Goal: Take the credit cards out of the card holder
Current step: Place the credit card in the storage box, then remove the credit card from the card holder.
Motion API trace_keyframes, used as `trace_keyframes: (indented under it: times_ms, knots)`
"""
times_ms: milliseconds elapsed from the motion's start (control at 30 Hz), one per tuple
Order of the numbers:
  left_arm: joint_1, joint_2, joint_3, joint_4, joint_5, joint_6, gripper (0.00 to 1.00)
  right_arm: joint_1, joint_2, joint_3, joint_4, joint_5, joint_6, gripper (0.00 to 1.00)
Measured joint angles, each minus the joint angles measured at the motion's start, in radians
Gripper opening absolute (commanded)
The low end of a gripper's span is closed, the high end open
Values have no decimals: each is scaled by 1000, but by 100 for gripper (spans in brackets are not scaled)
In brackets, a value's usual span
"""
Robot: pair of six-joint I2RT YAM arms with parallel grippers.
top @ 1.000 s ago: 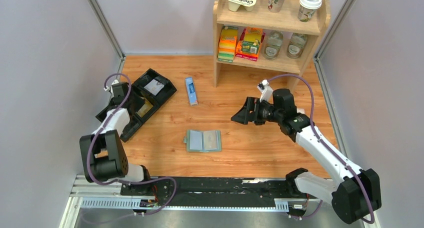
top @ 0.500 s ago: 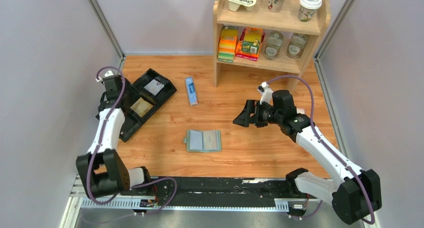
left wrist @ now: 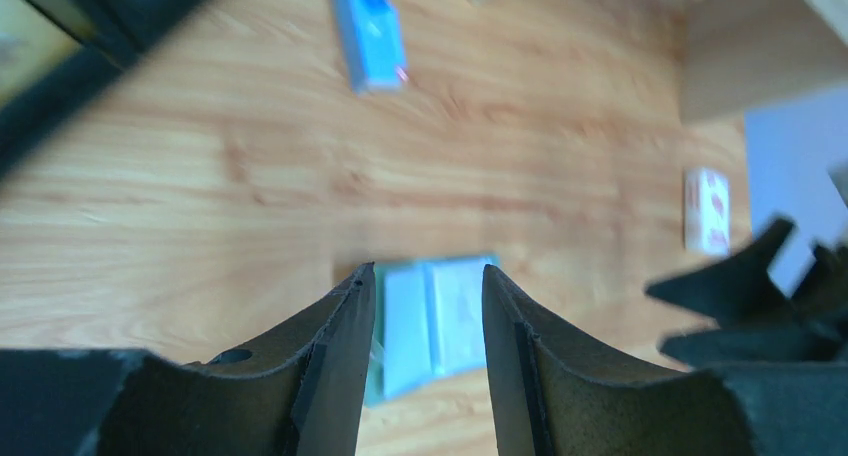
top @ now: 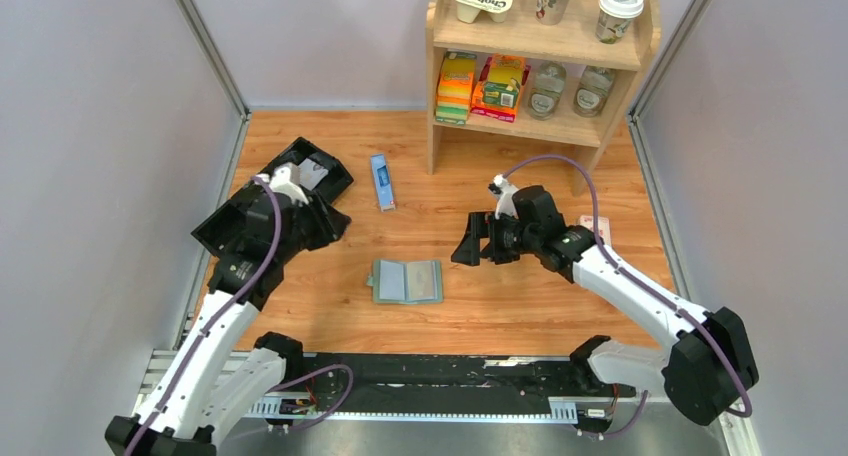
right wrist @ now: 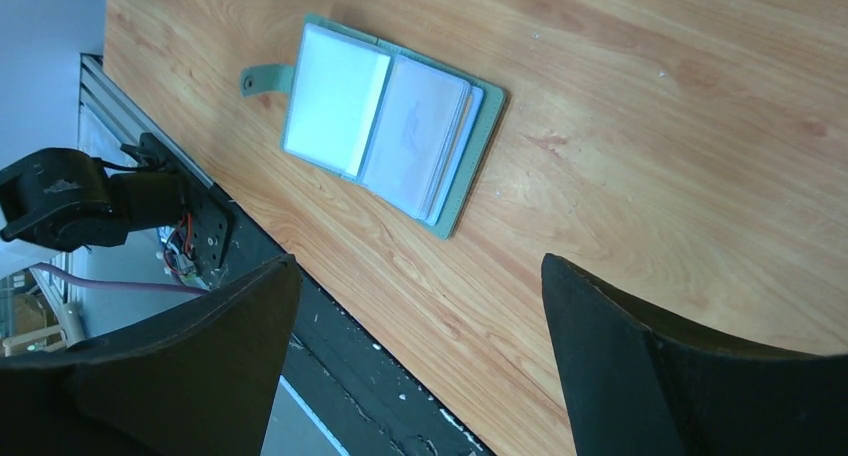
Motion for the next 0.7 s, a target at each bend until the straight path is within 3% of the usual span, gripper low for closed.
trace_keyframes:
  times_ms: [100,300,467,700]
  knots:
    - [-141,-18,-41,-3,1,-43,51,46,45,11,-1,46,16,87]
    - [-390,69,-138,83,-10,-105,36,139,161,34,12,119,76,76]
    - [-463,231,-179,170,-14,-127,27,196,279,74,20,162,114,71]
    - [-475,302,-262,227,-54,-147,23,254,392,145,36,200,155,67]
